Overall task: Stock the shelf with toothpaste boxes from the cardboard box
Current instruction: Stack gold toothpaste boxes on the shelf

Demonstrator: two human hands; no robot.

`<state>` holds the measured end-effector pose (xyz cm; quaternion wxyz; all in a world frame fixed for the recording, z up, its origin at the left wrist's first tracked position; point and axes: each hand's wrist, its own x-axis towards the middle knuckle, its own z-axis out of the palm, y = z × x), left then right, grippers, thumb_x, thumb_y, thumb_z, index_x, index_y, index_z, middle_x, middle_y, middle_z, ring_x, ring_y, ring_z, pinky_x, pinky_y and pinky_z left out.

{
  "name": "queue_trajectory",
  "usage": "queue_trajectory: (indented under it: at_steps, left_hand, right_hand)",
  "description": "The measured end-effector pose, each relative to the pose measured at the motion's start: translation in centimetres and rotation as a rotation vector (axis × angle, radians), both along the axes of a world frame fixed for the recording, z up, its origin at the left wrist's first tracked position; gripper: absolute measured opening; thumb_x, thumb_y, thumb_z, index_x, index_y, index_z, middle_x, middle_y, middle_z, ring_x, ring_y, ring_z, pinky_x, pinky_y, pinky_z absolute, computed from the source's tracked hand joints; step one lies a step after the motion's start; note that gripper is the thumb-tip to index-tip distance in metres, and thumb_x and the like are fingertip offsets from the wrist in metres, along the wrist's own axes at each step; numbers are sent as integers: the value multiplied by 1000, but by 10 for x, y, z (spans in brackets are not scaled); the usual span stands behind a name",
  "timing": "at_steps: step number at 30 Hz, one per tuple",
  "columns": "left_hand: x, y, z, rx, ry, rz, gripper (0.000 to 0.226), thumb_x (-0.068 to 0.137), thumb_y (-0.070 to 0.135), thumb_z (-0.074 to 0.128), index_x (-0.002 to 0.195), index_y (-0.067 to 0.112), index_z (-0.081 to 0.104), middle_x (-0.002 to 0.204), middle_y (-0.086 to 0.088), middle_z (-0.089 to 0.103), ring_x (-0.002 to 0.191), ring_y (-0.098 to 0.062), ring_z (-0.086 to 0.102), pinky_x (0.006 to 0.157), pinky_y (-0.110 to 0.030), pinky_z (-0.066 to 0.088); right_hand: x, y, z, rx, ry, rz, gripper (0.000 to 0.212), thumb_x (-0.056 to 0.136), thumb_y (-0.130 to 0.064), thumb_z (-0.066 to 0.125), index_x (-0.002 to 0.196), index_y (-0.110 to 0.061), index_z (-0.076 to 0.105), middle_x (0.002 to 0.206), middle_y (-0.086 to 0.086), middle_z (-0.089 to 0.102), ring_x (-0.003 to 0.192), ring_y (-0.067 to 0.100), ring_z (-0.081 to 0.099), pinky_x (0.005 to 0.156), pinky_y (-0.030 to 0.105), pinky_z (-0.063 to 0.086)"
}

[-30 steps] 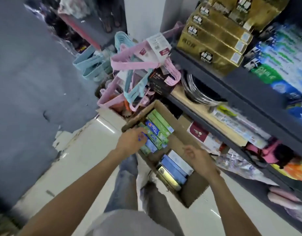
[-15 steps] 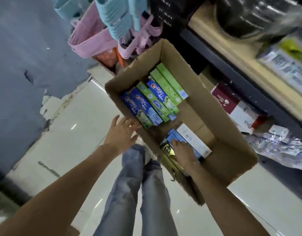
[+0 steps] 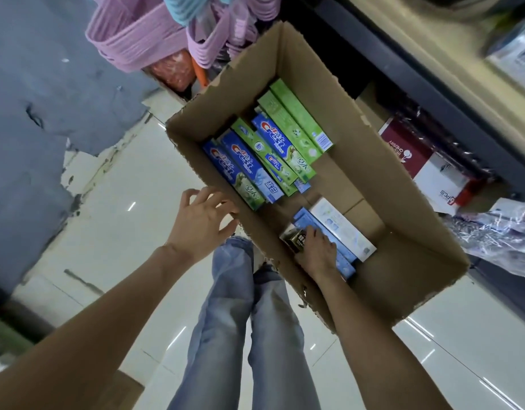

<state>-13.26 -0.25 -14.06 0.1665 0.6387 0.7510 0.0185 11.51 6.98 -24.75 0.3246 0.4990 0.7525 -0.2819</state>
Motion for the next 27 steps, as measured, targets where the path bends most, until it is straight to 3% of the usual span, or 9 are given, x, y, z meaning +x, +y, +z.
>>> queue_trajectory:
  at_steps: [4, 6, 11, 13, 15, 18, 21, 24, 27]
  left_hand:
    - [3, 7, 18, -107, -56, 37, 17, 83, 29, 65, 97, 21, 70, 111, 0, 66, 111, -26, 55, 97, -47, 34]
    - [9, 13, 42, -153, -173, 93, 30, 82, 26, 69, 111, 20, 67, 124, -2, 60, 119, -27, 50, 98, -46, 36]
    - [37, 38, 140, -301, -877, 426, 64, 85, 30, 67, 141, 23, 37, 140, -1, 41, 118, -17, 50, 94, -28, 43]
    - [47, 48, 185, -305, -1172, 541, 71, 85, 27, 68, 144, 29, 29, 141, 2, 40, 113, -15, 56, 89, -25, 47]
    - [51, 56, 228, -261, -1378, 599, 68, 84, 28, 69, 141, 32, 32, 134, 0, 48, 106, -15, 61, 87, -26, 52]
    - [47, 62, 280, -129, -1422, 585, 47, 81, 37, 66, 124, 30, 49, 117, -2, 64, 101, -18, 65, 84, -33, 56]
    - [28, 70, 315, 35, -1451, 673, 23, 91, 28, 58, 113, 27, 54, 108, -1, 66, 89, -7, 67, 75, -28, 57]
    - [-4, 99, 343, 137, -1449, 714, 24, 90, 27, 58, 114, 24, 55, 109, -4, 67, 88, -9, 68, 79, -32, 57]
    - [-28, 145, 372, 220, -1472, 667, 29, 92, 25, 57, 119, 17, 54, 104, -1, 68, 86, -7, 69, 71, -24, 56]
  right_hand:
    - [6, 14, 45, -42, 135, -305, 57, 77, -27, 70, 127, -15, 46, 121, 11, 54, 113, 30, 53, 89, 38, 43]
    - [8, 32, 90, -28, 291, -447, 53, 75, -22, 71, 124, -15, 53, 112, 8, 61, 105, 26, 58, 84, 33, 44]
    - [-3, 79, 250, -223, 619, -518, 52, 84, -11, 65, 132, -23, 51, 101, -9, 64, 95, 9, 63, 79, 18, 47]
    - [-11, 88, 314, -295, 701, -487, 45, 87, -9, 62, 120, -38, 49, 93, -15, 62, 83, -7, 61, 67, 7, 46]
    - [-22, 91, 363, -327, 755, -424, 43, 88, -11, 62, 116, -41, 47, 93, -19, 61, 77, -15, 58, 69, 8, 46]
    - [-32, 91, 415, -282, 776, -370, 55, 84, -29, 69, 132, -37, 44, 102, -18, 64, 91, -13, 58, 82, 15, 44]
    - [-35, 88, 456, -271, 787, -391, 70, 80, -32, 71, 138, -32, 31, 106, -19, 56, 90, -17, 55, 69, 4, 43]
    - [-42, 90, 481, -195, 820, -450, 50, 81, -26, 71, 120, -30, 40, 98, -19, 54, 93, -2, 58, 69, 6, 44]
    - [-64, 117, 499, 72, 876, -470, 39, 80, -26, 72, 112, -25, 51, 98, -19, 57, 94, 7, 57, 79, 11, 45]
